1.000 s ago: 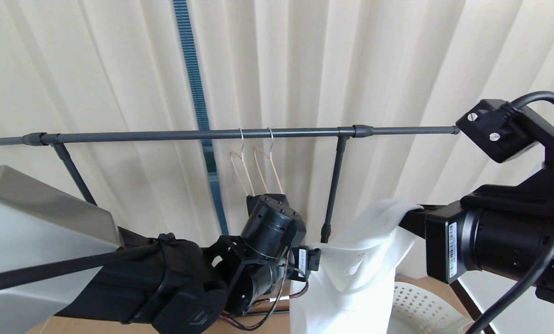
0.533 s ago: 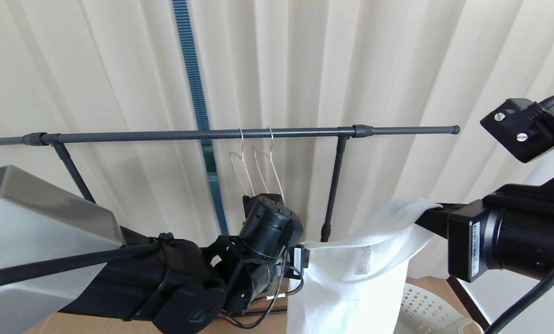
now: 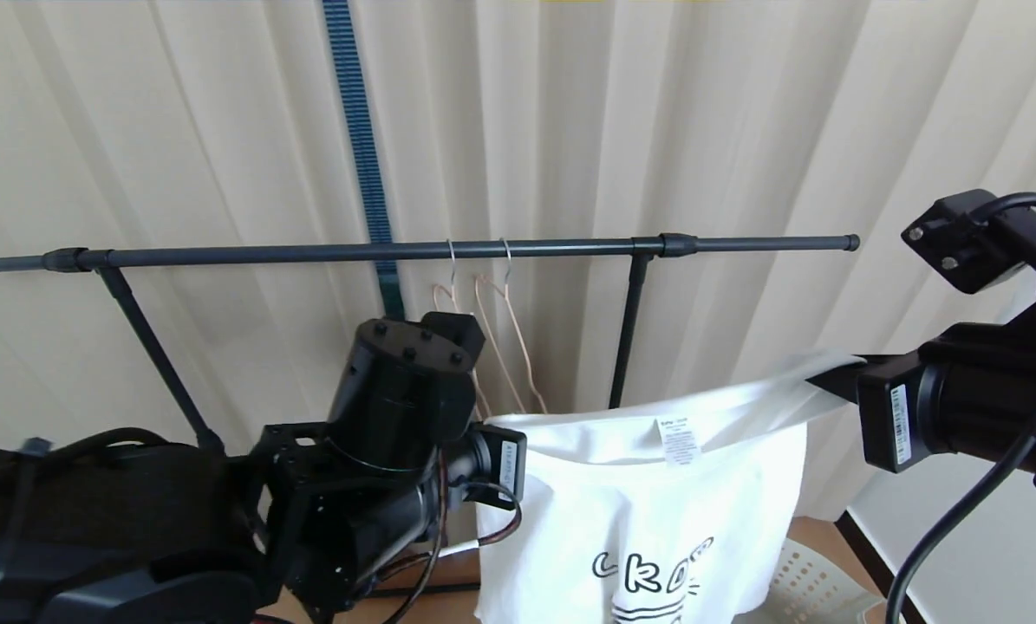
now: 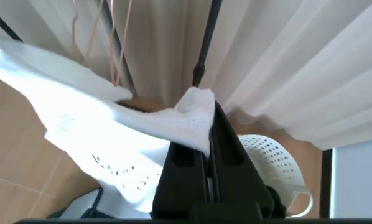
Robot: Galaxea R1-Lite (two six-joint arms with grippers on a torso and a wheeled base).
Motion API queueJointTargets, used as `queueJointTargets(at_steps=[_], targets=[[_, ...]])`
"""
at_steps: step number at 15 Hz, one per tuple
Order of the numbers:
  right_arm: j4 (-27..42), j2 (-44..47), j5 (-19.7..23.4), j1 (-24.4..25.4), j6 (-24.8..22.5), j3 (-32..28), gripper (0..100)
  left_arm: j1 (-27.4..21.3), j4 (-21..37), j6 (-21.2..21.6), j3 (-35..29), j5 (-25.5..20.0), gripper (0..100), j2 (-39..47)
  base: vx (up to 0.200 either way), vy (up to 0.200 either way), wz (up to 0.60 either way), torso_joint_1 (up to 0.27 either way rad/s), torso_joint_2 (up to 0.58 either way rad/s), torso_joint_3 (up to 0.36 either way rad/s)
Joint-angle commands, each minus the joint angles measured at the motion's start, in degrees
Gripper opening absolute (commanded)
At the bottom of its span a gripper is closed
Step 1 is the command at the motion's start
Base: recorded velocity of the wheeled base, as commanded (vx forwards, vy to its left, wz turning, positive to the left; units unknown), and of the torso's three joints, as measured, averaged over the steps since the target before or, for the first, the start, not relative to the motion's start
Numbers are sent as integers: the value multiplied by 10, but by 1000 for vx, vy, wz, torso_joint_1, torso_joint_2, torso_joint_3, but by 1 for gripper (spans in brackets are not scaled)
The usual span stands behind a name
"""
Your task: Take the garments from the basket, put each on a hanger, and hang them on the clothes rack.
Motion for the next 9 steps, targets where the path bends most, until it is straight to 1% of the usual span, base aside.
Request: queueJointTargets(at_steps=[1,2,3,5,7,9], targets=[[0,10,-1,-3,-34,18,0,2,1,12,14,0,0,-61,0,0,0,0,0,0],[0,19,-2,-3,-64,22,0,2,2,17,14,0,0,-68,0,0,0,0,0,0],[1,23,-1,-2,-80,23,0,2,2,19,14,0,0,-70,0,0,0,0,0,0],[0,57,-3,1,-155,27,0,3,2,29,13,0,0,-71,0,0,0,0,0,0],[0,73,-4,14,-186,24,0,11,2,34,14,0,0,-72,0,0,0,0,0,0],[-15,109,-3,21,-190,-8,0,16,3,36,15,0,0,-75,0,0,0,0,0,0]])
